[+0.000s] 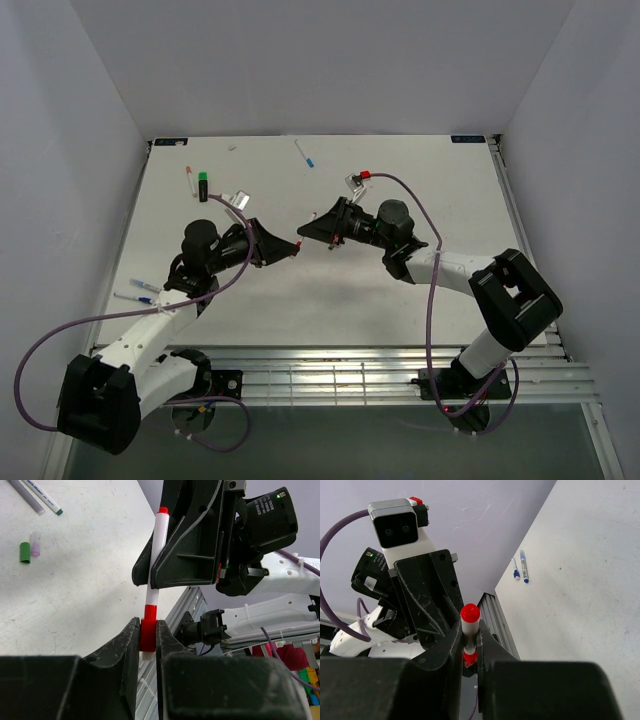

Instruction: Open the pen caps

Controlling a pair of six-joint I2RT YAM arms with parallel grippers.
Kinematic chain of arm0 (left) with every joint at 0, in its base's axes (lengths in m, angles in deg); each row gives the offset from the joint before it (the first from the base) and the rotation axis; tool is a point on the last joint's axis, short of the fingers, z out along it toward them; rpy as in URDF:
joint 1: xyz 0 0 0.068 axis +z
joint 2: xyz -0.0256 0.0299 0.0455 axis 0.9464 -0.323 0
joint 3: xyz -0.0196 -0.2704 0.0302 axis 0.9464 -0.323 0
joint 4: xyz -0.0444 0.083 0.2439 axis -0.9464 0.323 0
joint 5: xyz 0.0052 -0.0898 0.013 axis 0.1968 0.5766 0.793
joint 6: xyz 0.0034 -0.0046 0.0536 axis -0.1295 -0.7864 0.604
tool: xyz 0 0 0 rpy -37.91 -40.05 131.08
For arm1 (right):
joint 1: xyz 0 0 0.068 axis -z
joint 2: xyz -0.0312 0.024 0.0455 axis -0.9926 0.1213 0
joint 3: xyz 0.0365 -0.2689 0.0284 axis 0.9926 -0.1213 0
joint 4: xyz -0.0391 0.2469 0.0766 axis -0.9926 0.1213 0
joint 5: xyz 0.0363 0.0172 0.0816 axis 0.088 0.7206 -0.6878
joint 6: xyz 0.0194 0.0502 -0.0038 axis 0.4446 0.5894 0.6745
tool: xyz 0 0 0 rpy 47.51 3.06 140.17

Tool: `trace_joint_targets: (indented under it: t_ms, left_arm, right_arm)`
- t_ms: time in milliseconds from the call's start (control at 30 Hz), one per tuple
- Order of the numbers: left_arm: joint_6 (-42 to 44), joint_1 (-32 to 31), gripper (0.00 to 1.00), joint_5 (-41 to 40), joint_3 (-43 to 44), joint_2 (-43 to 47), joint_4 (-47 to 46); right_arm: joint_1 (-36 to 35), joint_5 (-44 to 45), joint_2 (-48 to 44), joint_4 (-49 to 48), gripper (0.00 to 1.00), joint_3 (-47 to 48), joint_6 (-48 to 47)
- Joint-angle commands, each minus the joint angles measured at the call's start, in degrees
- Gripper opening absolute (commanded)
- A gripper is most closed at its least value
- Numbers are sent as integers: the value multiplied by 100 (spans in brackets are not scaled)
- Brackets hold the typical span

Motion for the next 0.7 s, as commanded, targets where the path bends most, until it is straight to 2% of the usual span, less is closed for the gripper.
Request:
trace_joint_targets:
  t_ms: [0,67,100,200,300,400,500,600,667]
  left_arm:
    - [22,-55,2,339,134,-60,-125]
    - [14,-55,16,322,107,-52,-125]
    - [22,-55,31,296,99,-52,-125]
    - [40,-55,50,278,63,-60,-125]
    - [57,-55,57,252,63,-52,-116]
    - [75,-55,56,269,81,-52,-116]
    - [92,-55,52,313,90,-78,-107]
    - [101,-64,43,383,55,-104,-107]
    - [92,-55,33,445,20,-122,-98]
  right_arm:
    - [-110,86,12,-412,8,83,-62]
    - [-110,86,-58,-386,8,65,-70]
    - [-110,77,-76,-359,8,74,-88]
    - [-110,77,-120,-254,8,100,-115]
    - [-101,69,-129,-201,8,153,-123]
    - [-110,69,-120,-192,8,144,-132]
    - [-101,104,-155,-174,8,135,-132]
    - [-101,104,-155,-174,8,153,-123]
    - [-110,113,-155,-174,8,161,-132]
